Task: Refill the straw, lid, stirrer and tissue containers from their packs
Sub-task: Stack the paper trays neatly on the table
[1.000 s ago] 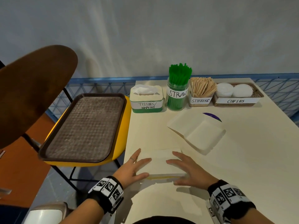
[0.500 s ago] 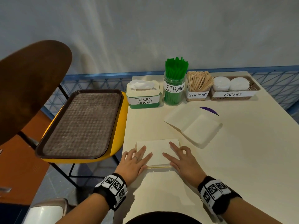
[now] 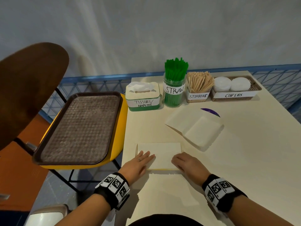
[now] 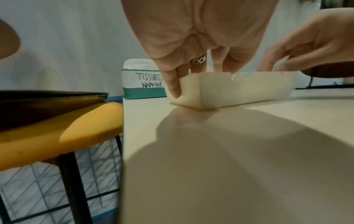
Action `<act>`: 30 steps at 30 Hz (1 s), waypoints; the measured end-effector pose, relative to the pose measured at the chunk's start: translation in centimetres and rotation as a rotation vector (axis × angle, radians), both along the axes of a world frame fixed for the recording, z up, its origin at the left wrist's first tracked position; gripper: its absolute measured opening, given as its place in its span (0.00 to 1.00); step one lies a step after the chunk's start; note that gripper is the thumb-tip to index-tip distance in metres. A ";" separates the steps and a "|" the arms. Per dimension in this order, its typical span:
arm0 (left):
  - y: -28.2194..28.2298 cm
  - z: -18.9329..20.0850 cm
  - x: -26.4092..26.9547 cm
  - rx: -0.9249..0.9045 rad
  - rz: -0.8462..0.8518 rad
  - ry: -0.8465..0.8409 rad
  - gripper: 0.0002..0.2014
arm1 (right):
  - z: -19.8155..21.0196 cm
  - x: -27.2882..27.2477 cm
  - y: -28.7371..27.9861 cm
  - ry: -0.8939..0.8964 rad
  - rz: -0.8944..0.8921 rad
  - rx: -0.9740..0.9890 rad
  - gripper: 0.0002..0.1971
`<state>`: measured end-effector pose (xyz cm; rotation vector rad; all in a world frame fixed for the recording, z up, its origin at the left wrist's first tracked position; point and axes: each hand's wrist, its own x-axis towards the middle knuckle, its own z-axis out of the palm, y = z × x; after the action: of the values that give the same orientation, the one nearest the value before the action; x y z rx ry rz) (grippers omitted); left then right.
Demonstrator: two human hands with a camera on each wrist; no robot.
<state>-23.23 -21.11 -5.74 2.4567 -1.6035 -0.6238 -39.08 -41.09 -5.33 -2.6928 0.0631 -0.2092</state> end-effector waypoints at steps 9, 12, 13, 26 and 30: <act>-0.6 -0.6 -1.0 0.219 -0.073 -0.268 0.22 | -1.3 -0.2 -0.3 0.259 0.084 -0.296 0.26; -1.1 -0.7 -1.4 0.259 -0.053 -0.250 0.39 | -1.2 0.2 0.2 0.292 0.053 -0.334 0.25; -1.3 -0.6 -1.4 0.266 -0.045 -0.259 0.41 | -0.8 0.5 0.2 0.244 0.054 -0.358 0.25; -6.1 3.2 -0.9 0.110 0.090 -0.219 0.24 | 1.1 -1.2 -6.5 0.342 -0.436 -0.331 0.20; -9.5 4.6 -4.3 -0.108 0.040 -0.028 0.17 | 1.1 -1.5 -4.0 0.358 -0.439 -0.166 0.07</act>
<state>-27.51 -30.64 -1.10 2.4232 -1.5506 -0.4855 -40.59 -45.06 -4.24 -2.8137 0.7786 0.1481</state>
